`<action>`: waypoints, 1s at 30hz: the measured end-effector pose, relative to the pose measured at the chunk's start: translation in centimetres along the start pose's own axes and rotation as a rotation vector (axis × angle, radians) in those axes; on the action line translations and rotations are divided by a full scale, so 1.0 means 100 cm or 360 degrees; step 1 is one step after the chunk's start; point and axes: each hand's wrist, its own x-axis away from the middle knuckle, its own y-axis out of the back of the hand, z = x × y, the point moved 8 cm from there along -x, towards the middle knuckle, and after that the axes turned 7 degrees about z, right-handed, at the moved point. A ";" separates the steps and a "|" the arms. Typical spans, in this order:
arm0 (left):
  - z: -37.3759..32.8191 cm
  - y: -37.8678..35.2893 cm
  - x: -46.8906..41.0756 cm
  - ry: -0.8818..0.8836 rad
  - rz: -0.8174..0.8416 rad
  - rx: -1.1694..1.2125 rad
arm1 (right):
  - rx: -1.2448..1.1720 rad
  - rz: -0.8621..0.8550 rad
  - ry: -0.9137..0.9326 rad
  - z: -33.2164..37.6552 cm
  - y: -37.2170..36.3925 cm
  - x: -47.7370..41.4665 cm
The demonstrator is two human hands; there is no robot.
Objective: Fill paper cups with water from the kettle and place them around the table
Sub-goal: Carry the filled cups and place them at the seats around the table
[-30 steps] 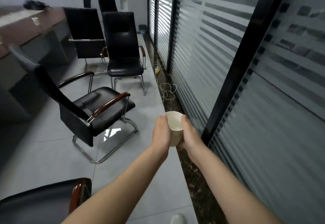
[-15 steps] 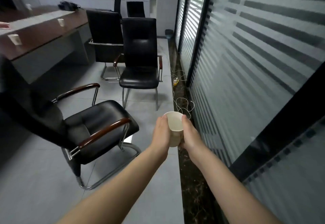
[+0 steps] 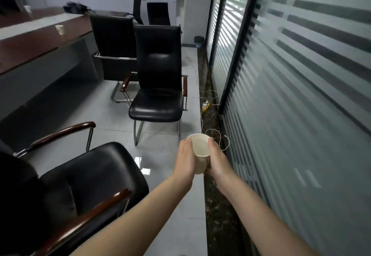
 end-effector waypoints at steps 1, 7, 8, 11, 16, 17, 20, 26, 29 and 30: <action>-0.008 -0.004 -0.023 0.0004 0.0005 0.0046 | 0.0012 0.0007 0.0014 0.011 0.002 -0.023; -0.056 -0.026 -0.135 -0.0018 0.0005 -0.0014 | 0.0042 -0.0032 0.0028 0.061 0.017 -0.130; -0.062 -0.029 -0.153 -0.0024 -0.0002 -0.0029 | 0.0040 -0.0037 0.0033 0.069 0.020 -0.148; -0.076 -0.042 -0.207 0.0023 0.0017 -0.0064 | 0.0043 -0.0045 0.0025 0.088 0.031 -0.203; -0.093 -0.069 -0.300 0.0084 0.0016 -0.0010 | 0.0090 -0.0014 0.0026 0.115 0.052 -0.300; -0.100 -0.079 -0.323 0.0065 0.0018 -0.0021 | 0.0093 0.0006 0.0030 0.122 0.059 -0.326; -0.119 -0.096 -0.383 0.0027 0.0005 -0.0031 | 0.0124 0.0053 0.0029 0.144 0.074 -0.387; -0.175 -0.138 -0.507 -0.0039 -0.0055 0.0040 | 0.0205 0.0145 0.0089 0.214 0.104 -0.513; -0.198 -0.157 -0.558 0.0008 -0.0078 0.0005 | 0.0217 0.0139 0.0086 0.241 0.119 -0.569; -0.204 -0.161 -0.576 0.0025 -0.0086 0.0004 | 0.0200 0.0141 0.0087 0.248 0.123 -0.587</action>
